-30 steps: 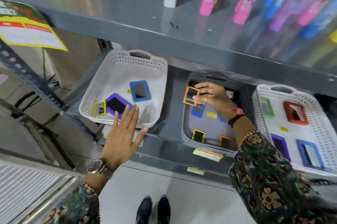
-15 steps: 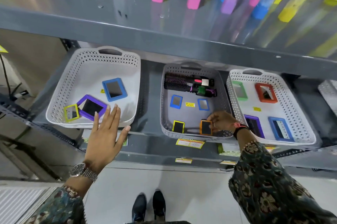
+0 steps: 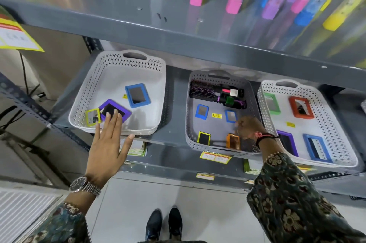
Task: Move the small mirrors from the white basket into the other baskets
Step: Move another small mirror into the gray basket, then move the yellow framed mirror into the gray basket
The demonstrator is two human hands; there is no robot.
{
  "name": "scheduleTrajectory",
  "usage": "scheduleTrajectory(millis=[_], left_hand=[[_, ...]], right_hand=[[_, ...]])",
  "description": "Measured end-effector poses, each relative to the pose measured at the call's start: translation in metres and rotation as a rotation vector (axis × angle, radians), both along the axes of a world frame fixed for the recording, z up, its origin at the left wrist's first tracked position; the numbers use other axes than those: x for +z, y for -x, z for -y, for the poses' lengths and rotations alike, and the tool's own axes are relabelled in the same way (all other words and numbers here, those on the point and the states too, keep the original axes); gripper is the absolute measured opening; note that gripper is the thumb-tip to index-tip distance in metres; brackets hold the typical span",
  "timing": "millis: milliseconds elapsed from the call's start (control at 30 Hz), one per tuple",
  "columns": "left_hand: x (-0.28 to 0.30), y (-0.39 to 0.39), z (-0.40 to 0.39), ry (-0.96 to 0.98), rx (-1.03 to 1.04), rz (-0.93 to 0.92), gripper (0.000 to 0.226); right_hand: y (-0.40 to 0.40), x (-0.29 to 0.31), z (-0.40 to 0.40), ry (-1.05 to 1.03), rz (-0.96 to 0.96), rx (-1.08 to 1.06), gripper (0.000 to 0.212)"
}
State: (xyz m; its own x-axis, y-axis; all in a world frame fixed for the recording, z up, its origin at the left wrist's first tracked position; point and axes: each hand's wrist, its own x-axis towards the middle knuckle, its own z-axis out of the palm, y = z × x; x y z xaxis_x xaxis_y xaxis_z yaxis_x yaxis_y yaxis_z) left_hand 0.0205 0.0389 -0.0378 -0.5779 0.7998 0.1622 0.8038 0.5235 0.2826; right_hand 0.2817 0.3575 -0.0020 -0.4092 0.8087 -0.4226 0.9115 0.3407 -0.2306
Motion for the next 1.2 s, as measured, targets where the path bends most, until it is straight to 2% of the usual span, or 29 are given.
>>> scheduleTrajectory(millis=[33, 100, 133, 200, 267, 333, 467, 667, 933, 1100, 1200], left_hand=[[0.001, 0.004, 0.005, -0.011, 0.020, 0.006, 0.076], [0.001, 0.011, 0.015, -0.028, 0.050, 0.015, 0.077], [0.001, 0.016, 0.022, -0.034, 0.069, 0.017, 0.076], [0.000, 0.023, 0.031, -0.033, 0.100, 0.028, 0.075], [-0.001, 0.029, 0.042, -0.026, 0.142, 0.040, 0.074], [-0.002, 0.033, 0.049, -0.018, 0.163, 0.043, 0.074], [-0.004, 0.041, 0.064, -0.001, 0.177, 0.058, 0.074], [-0.005, 0.048, 0.074, 0.001, 0.149, 0.134, 0.075], [-0.004, 0.053, 0.073, -0.026, 0.108, 0.210, 0.074], [-0.010, 0.054, 0.074, -0.008, 0.088, 0.235, 0.074], [-0.012, 0.055, 0.076, -0.001, 0.074, 0.232, 0.072]], right_hand=[[0.010, 0.007, 0.002, -0.016, -0.043, 0.033, 0.006], [0.031, 0.016, 0.007, -0.031, -0.164, 0.054, 0.010], [0.046, 0.021, 0.011, -0.045, -0.232, 0.084, 0.001], [0.075, 0.029, 0.022, -0.056, -0.362, 0.127, 0.016], [0.110, 0.034, 0.037, -0.057, -0.480, 0.221, 0.018], [0.146, 0.039, 0.054, -0.054, -0.517, 0.316, 0.018], [0.216, 0.038, 0.102, 0.011, -0.535, 0.481, 0.019], [0.287, 0.008, 0.155, 0.143, -0.480, 0.643, 0.023], [0.341, -0.030, 0.186, 0.262, -0.447, 0.480, 0.029], [0.355, -0.039, 0.194, 0.296, -0.446, 0.445, 0.047], [0.359, -0.041, 0.194, 0.299, -0.452, 0.449, 0.039]])
